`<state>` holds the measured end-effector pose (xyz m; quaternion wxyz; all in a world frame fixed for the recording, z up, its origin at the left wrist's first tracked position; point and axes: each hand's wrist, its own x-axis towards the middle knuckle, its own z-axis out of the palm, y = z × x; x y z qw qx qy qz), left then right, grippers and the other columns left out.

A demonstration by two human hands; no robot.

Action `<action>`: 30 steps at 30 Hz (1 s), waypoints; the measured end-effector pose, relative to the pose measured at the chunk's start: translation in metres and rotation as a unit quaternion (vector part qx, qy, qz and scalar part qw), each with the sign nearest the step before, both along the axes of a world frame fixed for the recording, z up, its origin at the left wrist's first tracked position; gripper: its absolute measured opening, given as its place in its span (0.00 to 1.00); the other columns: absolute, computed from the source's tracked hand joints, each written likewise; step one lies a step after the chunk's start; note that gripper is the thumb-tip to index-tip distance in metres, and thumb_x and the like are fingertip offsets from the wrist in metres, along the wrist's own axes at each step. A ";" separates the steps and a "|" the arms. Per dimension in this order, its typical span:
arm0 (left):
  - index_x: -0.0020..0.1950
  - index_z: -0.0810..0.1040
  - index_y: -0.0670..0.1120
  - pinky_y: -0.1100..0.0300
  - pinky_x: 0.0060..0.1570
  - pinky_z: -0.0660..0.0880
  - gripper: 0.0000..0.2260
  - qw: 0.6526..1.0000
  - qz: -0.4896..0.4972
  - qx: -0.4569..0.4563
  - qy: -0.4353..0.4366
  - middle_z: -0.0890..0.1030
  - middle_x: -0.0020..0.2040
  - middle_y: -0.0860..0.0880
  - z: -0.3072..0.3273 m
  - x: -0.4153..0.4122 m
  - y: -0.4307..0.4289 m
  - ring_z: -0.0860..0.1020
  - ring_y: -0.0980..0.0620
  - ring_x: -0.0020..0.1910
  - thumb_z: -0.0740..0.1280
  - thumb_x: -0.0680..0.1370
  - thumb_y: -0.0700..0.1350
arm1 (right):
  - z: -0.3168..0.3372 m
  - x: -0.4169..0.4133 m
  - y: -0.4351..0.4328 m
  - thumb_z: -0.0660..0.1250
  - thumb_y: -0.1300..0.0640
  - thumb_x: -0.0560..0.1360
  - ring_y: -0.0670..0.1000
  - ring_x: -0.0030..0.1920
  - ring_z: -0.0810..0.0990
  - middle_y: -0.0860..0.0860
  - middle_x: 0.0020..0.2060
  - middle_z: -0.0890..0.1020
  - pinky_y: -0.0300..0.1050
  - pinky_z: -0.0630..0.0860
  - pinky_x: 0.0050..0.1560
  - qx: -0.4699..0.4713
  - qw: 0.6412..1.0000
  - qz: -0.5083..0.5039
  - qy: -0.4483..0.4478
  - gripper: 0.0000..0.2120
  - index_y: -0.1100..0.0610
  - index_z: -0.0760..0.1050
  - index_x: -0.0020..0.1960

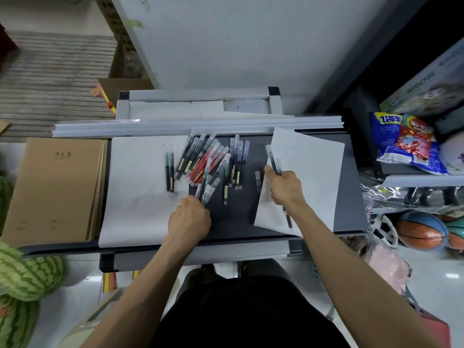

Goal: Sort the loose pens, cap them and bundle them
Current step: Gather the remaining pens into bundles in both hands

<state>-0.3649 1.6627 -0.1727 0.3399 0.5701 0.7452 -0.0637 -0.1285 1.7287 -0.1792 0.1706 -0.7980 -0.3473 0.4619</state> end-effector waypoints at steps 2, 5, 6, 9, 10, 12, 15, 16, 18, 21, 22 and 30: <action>0.59 0.69 0.38 0.43 0.55 0.76 0.11 1.000 -0.003 0.003 -0.001 0.75 0.59 0.37 -0.002 -0.001 0.000 0.77 0.34 0.56 0.60 0.84 0.46 | -0.002 -0.003 0.000 0.63 0.45 0.82 0.55 0.31 0.79 0.57 0.36 0.81 0.47 0.79 0.35 -0.006 1.000 0.023 -0.016 0.20 0.61 0.77 0.44; 0.58 0.69 0.38 0.43 0.54 0.75 0.11 1.000 -0.004 0.007 -0.005 0.74 0.58 0.37 -0.003 -0.003 -0.001 0.77 0.34 0.56 0.60 0.84 0.46 | -0.003 -0.007 0.000 0.63 0.55 0.83 0.50 0.25 0.77 0.55 0.32 0.80 0.39 0.72 0.25 -0.016 0.998 -0.033 0.056 0.14 0.64 0.80 0.46; 0.58 0.69 0.38 0.43 0.54 0.75 0.11 1.000 -0.005 0.007 -0.006 0.74 0.58 0.37 -0.003 -0.003 -0.001 0.77 0.34 0.56 0.60 0.84 0.46 | -0.003 -0.007 -0.001 0.62 0.58 0.84 0.50 0.26 0.75 0.54 0.32 0.79 0.40 0.71 0.25 -0.013 0.993 -0.063 0.102 0.12 0.64 0.79 0.46; 0.58 0.69 0.38 0.45 0.51 0.74 0.11 1.000 -0.014 0.013 -0.004 0.74 0.58 0.37 -0.005 -0.004 -0.003 0.77 0.35 0.55 0.60 0.84 0.46 | -0.003 -0.007 -0.003 0.60 0.63 0.85 0.52 0.29 0.72 0.54 0.33 0.75 0.45 0.69 0.29 0.034 0.973 -0.108 0.199 0.10 0.62 0.77 0.48; 0.58 0.69 0.38 0.45 0.51 0.74 0.11 1.000 -0.017 0.015 -0.004 0.74 0.58 0.38 -0.005 -0.004 -0.003 0.77 0.35 0.55 0.60 0.84 0.46 | -0.002 -0.007 -0.003 0.60 0.64 0.85 0.52 0.30 0.71 0.53 0.31 0.74 0.45 0.69 0.30 0.064 0.969 -0.119 0.209 0.10 0.62 0.76 0.47; 0.58 0.69 0.38 0.46 0.51 0.74 0.10 1.000 -0.021 0.019 -0.005 0.74 0.57 0.38 -0.006 -0.005 -0.003 0.77 0.36 0.55 0.60 0.84 0.45 | 0.003 -0.005 -0.002 0.60 0.63 0.85 0.51 0.30 0.67 0.49 0.29 0.70 0.44 0.66 0.32 0.141 0.952 -0.148 0.229 0.11 0.60 0.74 0.44; 0.57 0.69 0.38 0.46 0.49 0.74 0.09 0.999 -0.029 0.031 -0.003 0.74 0.56 0.39 -0.008 -0.004 -0.004 0.77 0.37 0.53 0.60 0.84 0.45 | 0.013 -0.003 -0.002 0.64 0.57 0.84 0.49 0.29 0.59 0.49 0.28 0.62 0.42 0.60 0.29 0.256 0.923 -0.171 0.229 0.16 0.60 0.67 0.40; 0.56 0.69 0.38 0.46 0.49 0.74 0.09 0.999 -0.029 0.037 -0.003 0.74 0.55 0.39 -0.008 -0.004 -0.005 0.77 0.37 0.52 0.60 0.84 0.44 | 0.015 -0.003 -0.003 0.67 0.54 0.83 0.52 0.29 0.58 0.53 0.28 0.60 0.43 0.60 0.28 0.286 0.916 -0.190 0.205 0.19 0.59 0.64 0.38; 0.55 0.68 0.38 0.47 0.46 0.73 0.08 0.998 -0.027 0.051 -0.006 0.73 0.54 0.39 -0.010 -0.004 -0.008 0.74 0.40 0.48 0.60 0.84 0.44 | 0.017 -0.005 -0.002 0.72 0.50 0.78 0.61 0.30 0.57 0.62 0.29 0.58 0.45 0.61 0.30 0.332 0.898 -0.251 0.141 0.28 0.61 0.57 0.35; 0.53 0.66 0.40 0.48 0.44 0.72 0.06 0.998 -0.021 0.059 -0.014 0.72 0.52 0.40 -0.012 -0.004 -0.009 0.71 0.43 0.45 0.60 0.84 0.43 | 0.009 -0.010 0.000 0.73 0.52 0.75 0.56 0.30 0.60 0.59 0.30 0.60 0.44 0.64 0.32 0.383 0.869 -0.301 0.087 0.29 0.64 0.55 0.35; 0.52 0.65 0.41 0.48 0.44 0.73 0.06 0.998 -0.019 0.059 -0.014 0.72 0.52 0.40 -0.012 -0.004 -0.010 0.72 0.43 0.45 0.59 0.84 0.43 | 0.003 -0.012 0.000 0.73 0.52 0.75 0.51 0.29 0.60 0.54 0.28 0.60 0.43 0.64 0.32 0.383 0.871 -0.299 0.079 0.27 0.60 0.56 0.33; 0.54 0.67 0.40 0.47 0.46 0.75 0.06 0.998 -0.017 0.064 -0.011 0.71 0.51 0.42 -0.014 -0.003 -0.011 0.74 0.41 0.48 0.60 0.84 0.43 | -0.033 -0.027 -0.011 0.70 0.54 0.75 0.46 0.29 0.58 0.42 0.25 0.59 0.31 0.66 0.36 0.353 0.899 -0.251 0.070 0.27 0.46 0.55 0.29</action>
